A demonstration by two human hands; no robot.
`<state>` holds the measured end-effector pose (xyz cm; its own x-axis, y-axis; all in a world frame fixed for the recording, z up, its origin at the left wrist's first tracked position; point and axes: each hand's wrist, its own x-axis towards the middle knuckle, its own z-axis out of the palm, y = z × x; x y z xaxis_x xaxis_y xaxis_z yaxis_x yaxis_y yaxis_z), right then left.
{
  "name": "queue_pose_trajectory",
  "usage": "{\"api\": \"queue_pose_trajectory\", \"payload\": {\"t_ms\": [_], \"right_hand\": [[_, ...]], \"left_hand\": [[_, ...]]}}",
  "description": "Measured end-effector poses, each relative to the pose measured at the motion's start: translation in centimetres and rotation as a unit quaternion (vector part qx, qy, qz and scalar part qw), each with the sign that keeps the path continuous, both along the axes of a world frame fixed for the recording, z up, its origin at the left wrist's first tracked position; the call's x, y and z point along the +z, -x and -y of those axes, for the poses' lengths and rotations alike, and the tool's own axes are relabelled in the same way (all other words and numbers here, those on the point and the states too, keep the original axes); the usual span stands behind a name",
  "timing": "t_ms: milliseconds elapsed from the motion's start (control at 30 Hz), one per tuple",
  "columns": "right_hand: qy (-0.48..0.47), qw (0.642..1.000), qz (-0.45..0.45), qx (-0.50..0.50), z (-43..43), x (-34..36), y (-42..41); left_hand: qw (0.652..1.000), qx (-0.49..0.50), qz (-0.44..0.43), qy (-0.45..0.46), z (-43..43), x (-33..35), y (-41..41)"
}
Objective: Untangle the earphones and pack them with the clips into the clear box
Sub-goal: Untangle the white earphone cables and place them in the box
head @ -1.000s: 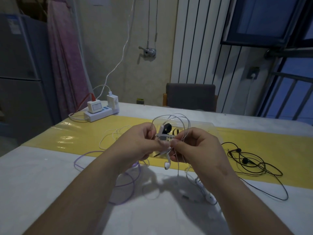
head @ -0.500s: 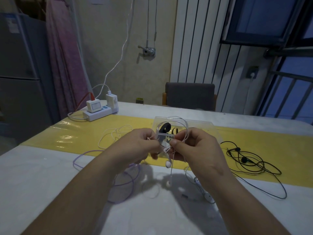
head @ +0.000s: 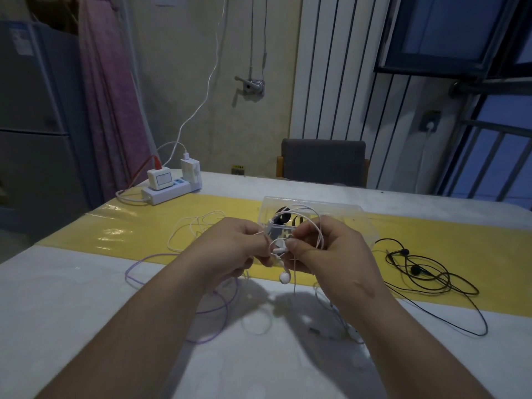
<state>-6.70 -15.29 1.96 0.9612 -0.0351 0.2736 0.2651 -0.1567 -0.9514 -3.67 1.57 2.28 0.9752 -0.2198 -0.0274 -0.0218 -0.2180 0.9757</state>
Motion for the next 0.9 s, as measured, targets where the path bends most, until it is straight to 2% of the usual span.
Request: {"api": "queue_pose_trajectory", "payload": {"t_ms": [133, 333, 433, 733, 900], "right_hand": [[0.025, 1.0, -0.007, 0.013, 0.04, -0.17, -0.08], [0.052, 0.996, -0.031, 0.065, -0.25, -0.16, 0.3], [0.066, 0.996, -0.017, 0.054, -0.34, -0.35, 0.19], [-0.081, 0.992, -0.057, 0.082, -0.31, 0.56, 0.57], [-0.081, 0.992, -0.059, 0.079, -0.2, 0.38, 0.53]], "left_hand": [[0.999, 0.021, 0.025, 0.0, 0.15, -0.09, -0.25], [0.997, 0.045, 0.013, 0.054, 0.16, 0.08, -0.09], [0.997, 0.047, 0.012, 0.058, 0.15, 0.2, -0.03], [0.997, 0.041, 0.006, 0.071, 0.26, 0.21, -0.08], [0.995, 0.05, 0.017, 0.086, -0.09, -0.1, -0.45]]}}
